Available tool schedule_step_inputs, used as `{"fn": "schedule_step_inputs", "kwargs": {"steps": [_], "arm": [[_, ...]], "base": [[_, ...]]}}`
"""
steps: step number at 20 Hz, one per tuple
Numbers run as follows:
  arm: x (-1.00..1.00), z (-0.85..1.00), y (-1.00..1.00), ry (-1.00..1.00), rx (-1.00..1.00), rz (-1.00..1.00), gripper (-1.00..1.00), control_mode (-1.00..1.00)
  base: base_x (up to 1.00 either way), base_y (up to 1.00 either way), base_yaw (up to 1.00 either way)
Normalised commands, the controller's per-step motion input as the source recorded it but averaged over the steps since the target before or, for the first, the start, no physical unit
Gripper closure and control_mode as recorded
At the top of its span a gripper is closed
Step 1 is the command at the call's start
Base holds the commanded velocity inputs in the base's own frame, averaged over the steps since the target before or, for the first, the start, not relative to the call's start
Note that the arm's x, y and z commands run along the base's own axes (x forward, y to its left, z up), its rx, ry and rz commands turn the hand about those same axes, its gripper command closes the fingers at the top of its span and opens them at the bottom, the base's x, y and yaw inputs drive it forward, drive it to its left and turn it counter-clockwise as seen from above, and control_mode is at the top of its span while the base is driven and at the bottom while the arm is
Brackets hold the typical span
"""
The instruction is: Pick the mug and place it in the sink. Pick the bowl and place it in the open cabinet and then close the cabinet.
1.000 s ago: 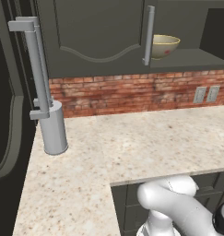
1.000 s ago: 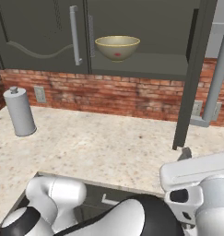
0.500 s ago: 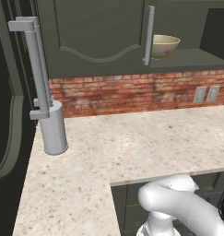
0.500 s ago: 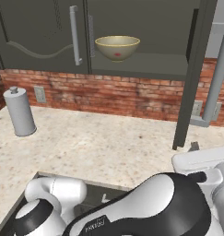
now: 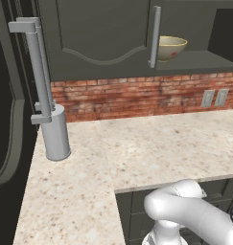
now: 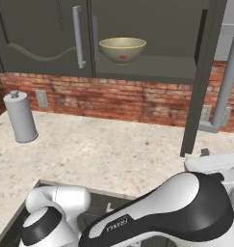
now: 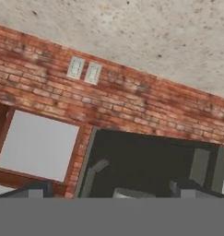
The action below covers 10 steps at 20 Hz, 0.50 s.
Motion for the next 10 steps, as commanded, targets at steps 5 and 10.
{"fn": "schedule_step_inputs", "kwargs": {"steps": [5,10], "arm": [[0.54,-0.19,0.0,0.03,0.02,0.0,-1.0,-1.0],[0.53,-0.04,-0.02,0.01,0.03,0.0,-1.0,-1.0]], "base": [[0.0,0.0,0.0],[0.0,0.0,0.0]]}}
